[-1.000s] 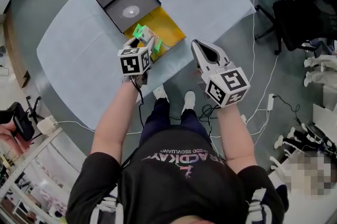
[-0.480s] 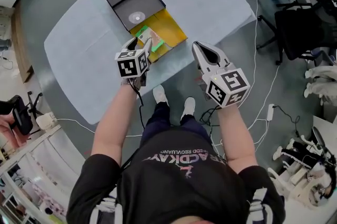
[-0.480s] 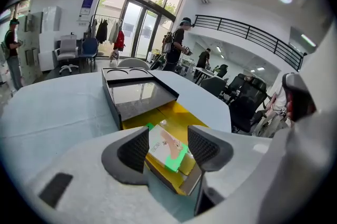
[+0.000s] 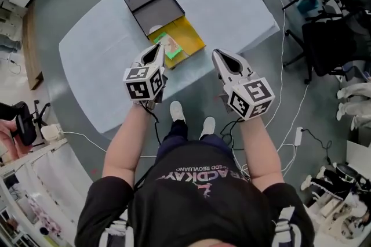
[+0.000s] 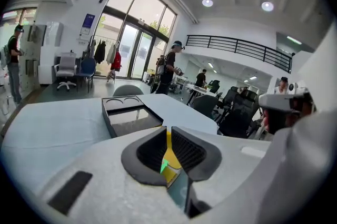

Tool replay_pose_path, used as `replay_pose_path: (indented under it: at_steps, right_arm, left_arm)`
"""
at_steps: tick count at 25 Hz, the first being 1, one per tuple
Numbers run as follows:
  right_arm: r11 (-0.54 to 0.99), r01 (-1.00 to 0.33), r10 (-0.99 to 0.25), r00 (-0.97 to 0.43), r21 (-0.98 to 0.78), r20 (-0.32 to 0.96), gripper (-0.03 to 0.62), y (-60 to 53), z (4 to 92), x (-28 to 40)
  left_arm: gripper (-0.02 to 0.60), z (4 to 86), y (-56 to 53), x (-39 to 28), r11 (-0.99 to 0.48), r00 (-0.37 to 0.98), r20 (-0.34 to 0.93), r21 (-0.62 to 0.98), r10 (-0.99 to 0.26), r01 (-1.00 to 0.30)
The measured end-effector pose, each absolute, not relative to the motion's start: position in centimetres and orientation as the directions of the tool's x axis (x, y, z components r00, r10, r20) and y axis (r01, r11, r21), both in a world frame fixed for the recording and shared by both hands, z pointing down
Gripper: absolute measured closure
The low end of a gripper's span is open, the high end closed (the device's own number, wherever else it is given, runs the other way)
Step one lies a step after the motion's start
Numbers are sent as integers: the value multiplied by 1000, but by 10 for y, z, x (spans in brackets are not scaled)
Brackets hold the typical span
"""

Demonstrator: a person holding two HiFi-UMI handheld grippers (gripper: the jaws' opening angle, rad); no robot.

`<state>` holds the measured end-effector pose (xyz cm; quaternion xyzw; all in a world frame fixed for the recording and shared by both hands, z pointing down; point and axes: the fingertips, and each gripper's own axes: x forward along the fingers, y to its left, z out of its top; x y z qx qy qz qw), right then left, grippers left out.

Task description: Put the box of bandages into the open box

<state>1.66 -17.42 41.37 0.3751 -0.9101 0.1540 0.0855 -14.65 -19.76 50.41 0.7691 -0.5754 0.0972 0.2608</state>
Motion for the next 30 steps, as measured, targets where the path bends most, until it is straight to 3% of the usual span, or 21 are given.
replay_pose_path:
  at_steps: [12,20,30]
  right_arm:
    - [777,-603,-581,-797,-181,165,585,-136,359,18]
    - [872,-472,-463,-881,-128,95,585,-97,322,16]
    - [931,-354,-346,-933,-91,96,585,-40,316,30]
  left_arm:
    - [559,370,-114,-88,-359,356,206,26,-911,-933]
    - [561,343,-53,-65,-281,283,151,30,-947,-959]
    - [563,342,11,-42,-172,177,136,53,-975,-984]
